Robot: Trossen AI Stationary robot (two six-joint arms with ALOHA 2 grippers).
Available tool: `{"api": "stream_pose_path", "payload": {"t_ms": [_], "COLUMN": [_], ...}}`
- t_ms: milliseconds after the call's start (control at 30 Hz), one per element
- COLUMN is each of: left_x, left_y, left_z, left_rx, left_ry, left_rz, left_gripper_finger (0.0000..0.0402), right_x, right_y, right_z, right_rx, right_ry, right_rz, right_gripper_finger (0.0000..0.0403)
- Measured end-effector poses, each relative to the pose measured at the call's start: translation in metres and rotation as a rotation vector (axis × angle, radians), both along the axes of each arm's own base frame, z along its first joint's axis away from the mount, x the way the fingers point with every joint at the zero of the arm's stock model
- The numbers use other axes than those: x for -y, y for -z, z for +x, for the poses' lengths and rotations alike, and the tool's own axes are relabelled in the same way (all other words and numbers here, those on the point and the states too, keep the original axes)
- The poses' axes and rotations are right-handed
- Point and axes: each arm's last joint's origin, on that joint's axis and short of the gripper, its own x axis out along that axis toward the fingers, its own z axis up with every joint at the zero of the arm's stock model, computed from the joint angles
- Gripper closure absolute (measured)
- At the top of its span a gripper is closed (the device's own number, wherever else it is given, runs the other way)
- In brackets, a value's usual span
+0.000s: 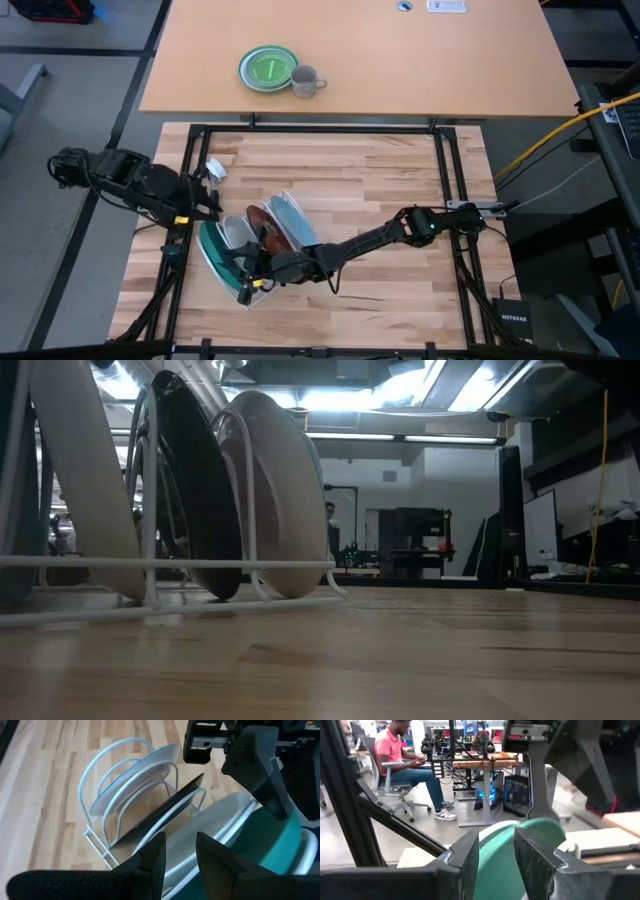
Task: Sort dishes
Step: Put the dark green plate into the dish rack, then return to Home Position
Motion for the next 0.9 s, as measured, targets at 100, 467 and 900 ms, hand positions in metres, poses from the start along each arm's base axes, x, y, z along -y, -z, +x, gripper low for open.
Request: {"api": "stream_pose_path", "payload": {"t_ms": [100, 467, 900], "left_x": [-0.002, -0.025, -0.033], "left_y": [-0.014, -0.056, 0.014], "left_z": [-0.008, -0.079, -0.089], "left_rx": [0.059, 0.37, 0.41], "left_ry": [0.015, -0.039, -0.241], "left_rz": [0.003, -0.062, -0.139], "left_gripper_finger": [0.0304, 0.0304, 0.0304], "right_x": [0.001, 0.031, 0.092], "right_y": [-0.015, -0.148, -0.203], "right_z": [-0.004, -0.086, -0.228], "right_rx": [0.014, -0.196, -0.745], "right_ry": [-0.008, 0.0, 0.405], "right_rz": [-0.068, -0.503, -0.599], "right_gripper_finger": [0.0276, 0.0276, 0.0276]}}
